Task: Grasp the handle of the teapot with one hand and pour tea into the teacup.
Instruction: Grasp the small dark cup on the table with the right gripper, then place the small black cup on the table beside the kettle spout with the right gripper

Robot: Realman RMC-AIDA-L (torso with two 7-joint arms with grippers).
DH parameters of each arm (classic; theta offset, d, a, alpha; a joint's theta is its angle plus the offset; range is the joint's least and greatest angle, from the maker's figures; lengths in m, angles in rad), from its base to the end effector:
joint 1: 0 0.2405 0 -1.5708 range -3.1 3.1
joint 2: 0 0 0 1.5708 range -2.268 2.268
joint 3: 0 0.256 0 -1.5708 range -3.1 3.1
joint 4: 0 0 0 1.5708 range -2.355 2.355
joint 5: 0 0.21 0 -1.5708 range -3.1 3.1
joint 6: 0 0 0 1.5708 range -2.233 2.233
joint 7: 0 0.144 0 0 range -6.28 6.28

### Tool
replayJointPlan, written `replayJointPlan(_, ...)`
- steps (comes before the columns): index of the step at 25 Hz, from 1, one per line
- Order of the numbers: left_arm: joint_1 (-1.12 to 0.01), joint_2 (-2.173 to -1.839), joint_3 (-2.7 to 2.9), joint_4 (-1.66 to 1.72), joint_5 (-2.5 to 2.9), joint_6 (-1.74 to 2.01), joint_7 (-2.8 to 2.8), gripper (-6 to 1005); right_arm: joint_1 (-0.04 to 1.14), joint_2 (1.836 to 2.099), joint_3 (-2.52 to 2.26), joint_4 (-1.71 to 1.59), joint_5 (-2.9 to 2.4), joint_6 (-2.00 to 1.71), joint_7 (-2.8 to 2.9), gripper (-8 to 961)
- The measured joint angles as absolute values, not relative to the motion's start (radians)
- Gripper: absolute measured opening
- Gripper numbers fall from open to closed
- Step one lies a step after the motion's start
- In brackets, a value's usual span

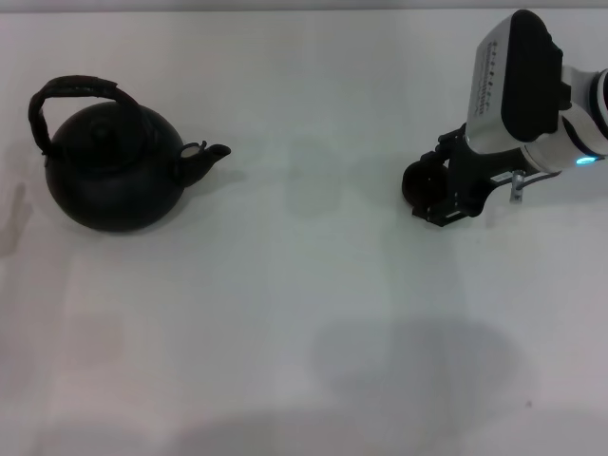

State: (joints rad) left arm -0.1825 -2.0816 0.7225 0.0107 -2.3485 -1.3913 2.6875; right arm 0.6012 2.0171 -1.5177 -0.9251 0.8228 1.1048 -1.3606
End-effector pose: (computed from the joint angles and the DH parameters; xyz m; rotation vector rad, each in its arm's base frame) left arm -0.3996 0.2193 0.0091 -1.4723 -0.7608 -0.7416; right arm 0.2380 0.3712 -0.0485 -2.8326 0.1420 -0.4448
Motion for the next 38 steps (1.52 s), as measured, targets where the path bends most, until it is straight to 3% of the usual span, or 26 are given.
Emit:
replayJointPlan(19, -0.19, -2.08, 0.722, 0.018, -2.351, -1.391, 2.688, 886, 0.612, 2.022, -1.557, -1.162, 0.952, 1.217, -1.188, 741)
replayJointPlan(38, -0.198, -2.082, 0.722, 0.011, -2.348, -1.391, 2.687, 886, 0.73, 2.028, -1.895, -0.945, 1.094, 0.877, -1.214, 754)
